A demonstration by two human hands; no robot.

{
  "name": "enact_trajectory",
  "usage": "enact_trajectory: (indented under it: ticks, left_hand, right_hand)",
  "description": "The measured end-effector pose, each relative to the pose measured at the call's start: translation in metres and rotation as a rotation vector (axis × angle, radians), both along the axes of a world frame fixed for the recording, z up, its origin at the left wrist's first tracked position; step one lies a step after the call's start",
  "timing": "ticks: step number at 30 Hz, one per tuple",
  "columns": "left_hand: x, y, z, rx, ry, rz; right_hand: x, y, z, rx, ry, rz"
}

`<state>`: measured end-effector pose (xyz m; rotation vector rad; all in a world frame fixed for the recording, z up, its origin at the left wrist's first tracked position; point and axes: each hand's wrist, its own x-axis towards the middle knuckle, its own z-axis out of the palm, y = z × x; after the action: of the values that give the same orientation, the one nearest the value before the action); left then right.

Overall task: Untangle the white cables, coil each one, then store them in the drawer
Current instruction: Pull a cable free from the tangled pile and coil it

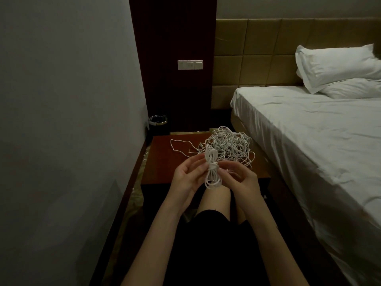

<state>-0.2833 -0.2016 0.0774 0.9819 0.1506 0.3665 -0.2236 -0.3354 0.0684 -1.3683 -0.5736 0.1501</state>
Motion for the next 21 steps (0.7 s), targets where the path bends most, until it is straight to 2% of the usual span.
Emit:
enact_trajectory:
  ticks: [5, 11, 21]
  left_hand:
    - [0.006, 0.013, -0.004, 0.049, 0.08, 0.109]
    - [0.017, 0.046, -0.014, 0.414, 0.207, 0.258]
    - [0.042, 0.129, -0.043, 0.609, 0.456, 0.318]
  right_hand:
    - [0.007, 0.013, -0.004, 0.04, 0.128, 0.108]
    - [0.027, 0.055, -0.016, -0.071, 0.081, 0.002]
    - [0.073, 0.142, -0.049, -0.318, 0.017, 0.019]
